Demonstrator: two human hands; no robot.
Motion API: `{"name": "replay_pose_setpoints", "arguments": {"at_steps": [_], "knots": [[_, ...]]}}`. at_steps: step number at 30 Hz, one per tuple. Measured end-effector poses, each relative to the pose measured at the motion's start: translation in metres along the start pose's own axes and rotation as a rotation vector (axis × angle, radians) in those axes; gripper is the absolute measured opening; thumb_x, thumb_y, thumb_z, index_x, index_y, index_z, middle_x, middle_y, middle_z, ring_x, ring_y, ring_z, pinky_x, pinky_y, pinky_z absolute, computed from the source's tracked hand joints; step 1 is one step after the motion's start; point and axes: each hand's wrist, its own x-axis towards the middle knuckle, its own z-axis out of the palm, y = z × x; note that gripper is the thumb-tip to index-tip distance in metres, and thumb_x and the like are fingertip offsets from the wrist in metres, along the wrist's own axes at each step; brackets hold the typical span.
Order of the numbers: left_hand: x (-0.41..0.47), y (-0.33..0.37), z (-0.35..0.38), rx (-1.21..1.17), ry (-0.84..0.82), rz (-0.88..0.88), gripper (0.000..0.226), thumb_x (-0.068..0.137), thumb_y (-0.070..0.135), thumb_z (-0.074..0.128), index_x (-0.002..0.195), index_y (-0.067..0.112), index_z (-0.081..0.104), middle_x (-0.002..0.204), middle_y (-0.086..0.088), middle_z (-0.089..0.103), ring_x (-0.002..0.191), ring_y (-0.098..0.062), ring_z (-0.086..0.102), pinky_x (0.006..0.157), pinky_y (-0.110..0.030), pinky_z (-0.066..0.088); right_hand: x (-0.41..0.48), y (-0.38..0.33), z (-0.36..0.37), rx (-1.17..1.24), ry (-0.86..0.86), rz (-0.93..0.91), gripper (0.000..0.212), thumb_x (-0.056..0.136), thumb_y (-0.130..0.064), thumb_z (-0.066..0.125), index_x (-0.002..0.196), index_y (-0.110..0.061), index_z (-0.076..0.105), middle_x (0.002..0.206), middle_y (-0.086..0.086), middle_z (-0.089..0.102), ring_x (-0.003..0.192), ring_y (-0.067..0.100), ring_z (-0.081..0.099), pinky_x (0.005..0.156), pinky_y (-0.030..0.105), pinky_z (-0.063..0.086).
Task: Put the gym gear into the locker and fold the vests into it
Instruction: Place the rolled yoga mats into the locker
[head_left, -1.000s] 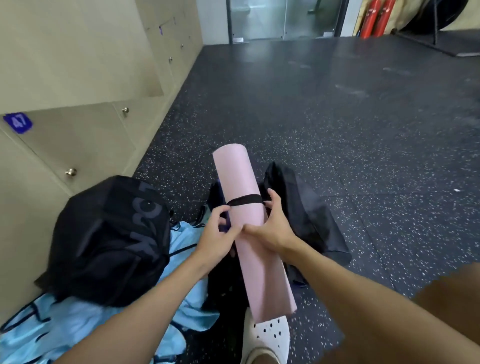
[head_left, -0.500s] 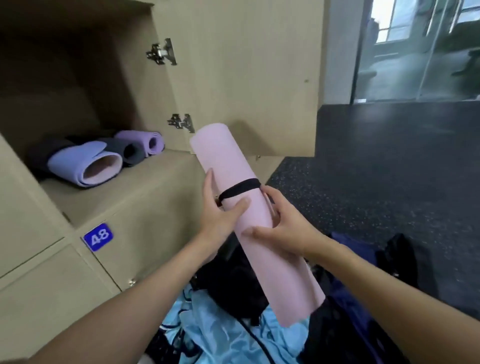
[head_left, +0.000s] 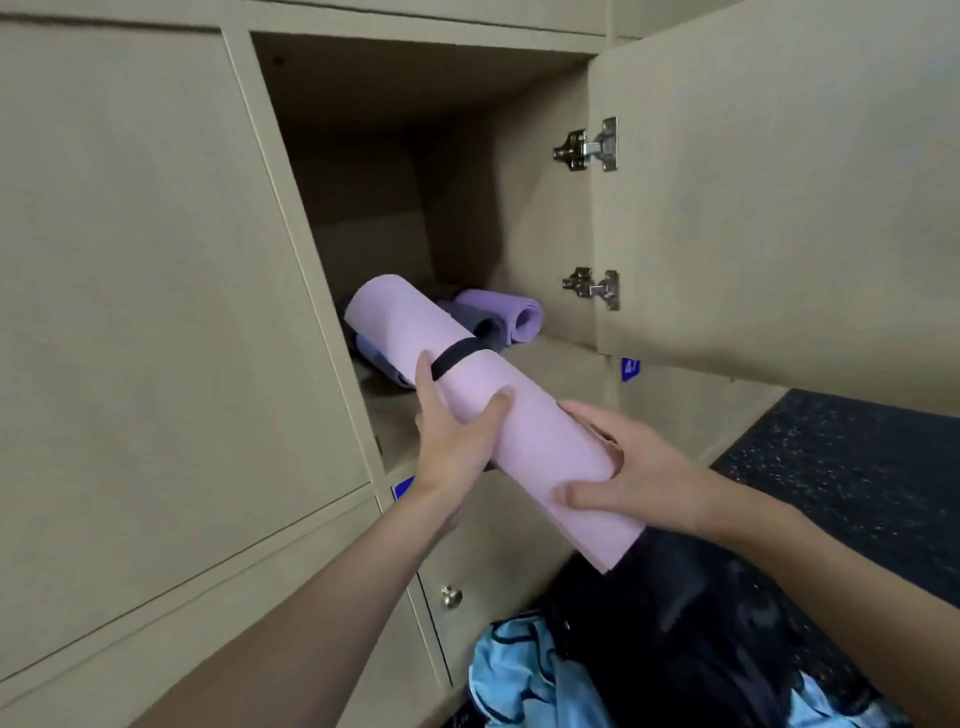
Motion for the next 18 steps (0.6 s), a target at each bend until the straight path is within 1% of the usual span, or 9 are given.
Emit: {"name": "replay_pose_setpoints", "arguments": {"at_steps": [2,4,6,9,12,13,14,16,18], "knots": [[0.009,-0.002,-0.012,0.036,0.065,-0.028,0.097,0.085,0.044,0.071,0.151,0.054,0.001,0.150,0.008,0.031,0.122,-0.020,0.050,0.076,-0.031,0.058,0.022,0.000,0.007,0.034,-0.031,-0.031,0.070,0.075,-0.021,0.085,0.132,-0.041,0.050,0.119,-0.029,0.060,0.103,-0.018,0.057,0.089,0.009,0.046],[0.020,-0.003,-0.021,0.057,0.117,-0.027,0.095,0.087,0.043,0.070,0.152,0.052,0.001,0.154,0.005,0.027,0.118,-0.020,0.048,0.081,-0.032,0.053,0.040,-0.001,0.010,0.073,-0.077,-0.060,0.061,0.078,-0.017,0.082,0.119,-0.048,0.050,0.109,-0.034,0.062,0.095,-0.021,0.058,0.076,0.002,0.043],[0.031,-0.002,-0.025,0.108,0.146,-0.036,0.093,0.088,0.044,0.067,0.154,0.048,0.001,0.157,0.001,0.023,0.117,-0.022,0.047,0.079,-0.029,0.051,0.058,-0.001,0.013,0.089,-0.132,-0.076,0.058,0.080,-0.022,0.080,0.123,-0.048,0.051,0.112,-0.032,0.064,0.097,-0.017,0.060,0.075,0.003,0.045],[0.040,-0.002,-0.026,0.218,0.150,-0.057,0.089,0.091,0.042,0.064,0.156,0.044,0.003,0.161,-0.003,0.014,0.119,-0.022,0.044,0.071,-0.024,0.050,0.080,-0.004,0.020,0.122,-0.173,-0.072,0.046,0.083,-0.026,0.077,0.121,-0.045,0.058,0.111,-0.023,0.069,0.099,-0.004,0.065,0.081,0.014,0.051],[0.045,-0.003,-0.025,0.330,0.132,-0.061,0.078,0.095,0.038,0.060,0.158,0.036,0.014,0.161,0.002,0.010,0.125,-0.019,0.042,0.088,-0.027,0.045,0.104,-0.007,0.031,0.111,-0.200,-0.070,0.035,0.083,-0.033,0.074,0.116,-0.036,0.065,0.105,-0.014,0.072,0.097,0.006,0.068,0.080,0.022,0.052],[0.046,-0.002,-0.026,0.361,0.117,-0.062,0.073,0.095,0.035,0.060,0.157,0.033,0.021,0.158,0.007,0.014,0.129,-0.019,0.042,0.095,-0.028,0.044,0.111,-0.007,0.035,0.107,-0.211,-0.068,0.037,0.080,-0.038,0.074,0.116,-0.034,0.064,0.105,-0.013,0.072,0.096,0.007,0.068,0.078,0.023,0.052],[0.047,-0.003,-0.027,0.387,0.103,-0.053,0.068,0.095,0.033,0.060,0.155,0.029,0.030,0.153,0.012,0.017,0.132,-0.018,0.042,0.102,-0.031,0.044,0.118,-0.008,0.039,0.102,-0.215,-0.064,0.046,0.076,-0.043,0.075,0.120,-0.034,0.062,0.107,-0.013,0.071,0.097,0.006,0.068,0.079,0.023,0.051],[0.050,-0.005,-0.034,0.441,0.084,-0.024,0.060,0.090,0.035,0.066,0.146,0.026,0.046,0.155,0.018,0.014,0.137,-0.014,0.041,0.110,-0.038,0.042,0.128,-0.007,0.044,0.122,-0.245,-0.048,0.073,0.069,-0.053,0.076,0.135,-0.034,0.052,0.122,-0.016,0.065,0.108,0.002,0.064,0.088,0.026,0.052],[0.052,-0.008,-0.042,0.486,0.090,-0.003,0.064,0.081,0.043,0.068,0.140,0.027,0.053,0.160,0.016,0.013,0.139,-0.013,0.038,0.111,-0.041,0.042,0.128,-0.003,0.047,0.186,-0.311,-0.064,0.085,0.070,-0.051,0.079,0.145,-0.035,0.043,0.135,-0.018,0.057,0.118,0.001,0.058,0.100,0.029,0.049]]}}
